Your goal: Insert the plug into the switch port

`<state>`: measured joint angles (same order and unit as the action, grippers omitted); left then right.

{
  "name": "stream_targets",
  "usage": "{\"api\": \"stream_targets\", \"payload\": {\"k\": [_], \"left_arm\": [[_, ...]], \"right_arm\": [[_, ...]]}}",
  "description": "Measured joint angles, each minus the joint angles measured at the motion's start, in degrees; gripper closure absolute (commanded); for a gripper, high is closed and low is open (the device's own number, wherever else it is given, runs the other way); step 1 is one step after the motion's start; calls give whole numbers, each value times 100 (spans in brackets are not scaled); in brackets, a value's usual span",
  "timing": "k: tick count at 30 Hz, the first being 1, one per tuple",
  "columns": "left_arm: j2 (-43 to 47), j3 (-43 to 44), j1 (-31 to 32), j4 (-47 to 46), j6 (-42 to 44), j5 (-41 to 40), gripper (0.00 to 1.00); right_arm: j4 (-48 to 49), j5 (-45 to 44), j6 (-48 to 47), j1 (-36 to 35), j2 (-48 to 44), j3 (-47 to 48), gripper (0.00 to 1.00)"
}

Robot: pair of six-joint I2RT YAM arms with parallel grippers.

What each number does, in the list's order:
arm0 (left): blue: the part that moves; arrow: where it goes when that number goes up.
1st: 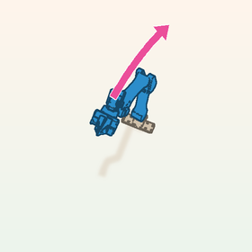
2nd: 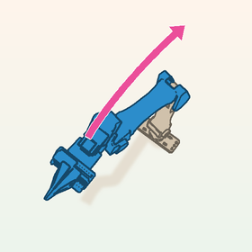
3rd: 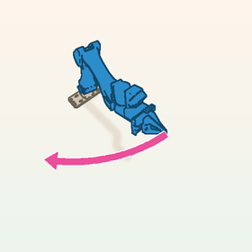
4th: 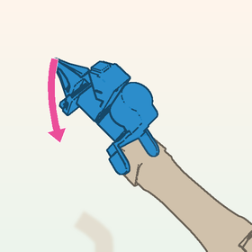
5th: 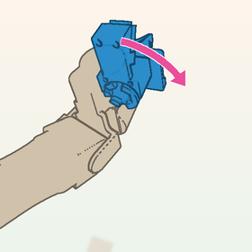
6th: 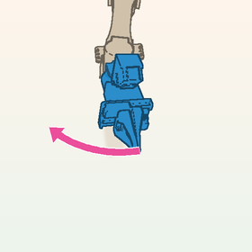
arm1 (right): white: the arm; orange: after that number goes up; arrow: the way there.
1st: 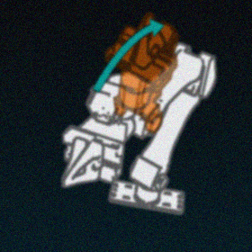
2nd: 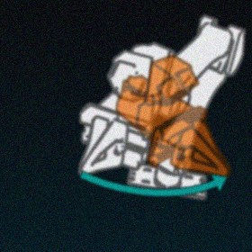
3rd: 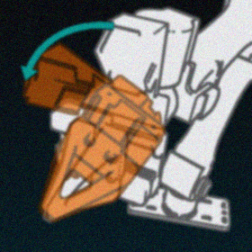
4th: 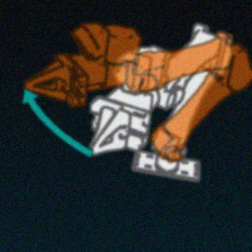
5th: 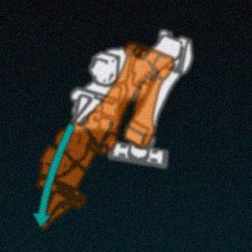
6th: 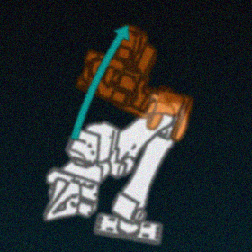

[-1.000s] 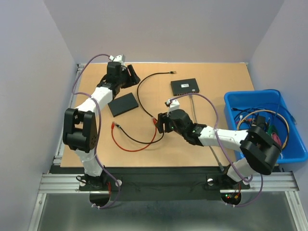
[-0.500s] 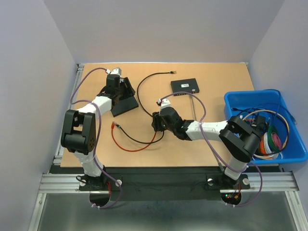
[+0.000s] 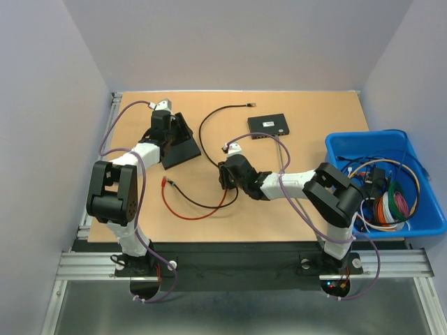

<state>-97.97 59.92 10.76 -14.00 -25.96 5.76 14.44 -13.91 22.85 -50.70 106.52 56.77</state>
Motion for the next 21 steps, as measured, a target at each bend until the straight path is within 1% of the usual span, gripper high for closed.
{"api": "stream_targets", "payload": {"k": [5, 10, 14, 15, 17, 21], "left_arm": [[0, -22, -68, -85, -22, 13, 36], [0, -33, -105, -131, -33, 24, 37], [0, -33, -116, -162, -48, 28, 37], [0, -33, -116, -166, -50, 28, 37], [0, -33, -116, -168, -52, 28, 37], [2, -74, -116, -256, -50, 44, 38]], "right_arm": [[-33, -109, -46, 0, 111, 96, 60], [-44, -155, -63, 0, 317, 238, 66], [-42, -164, -76, 0, 389, 317, 78], [-46, -173, -87, 0, 389, 319, 86], [-55, -177, -79, 0, 389, 319, 94], [-57, -179, -144, 0, 380, 319, 98]]}}
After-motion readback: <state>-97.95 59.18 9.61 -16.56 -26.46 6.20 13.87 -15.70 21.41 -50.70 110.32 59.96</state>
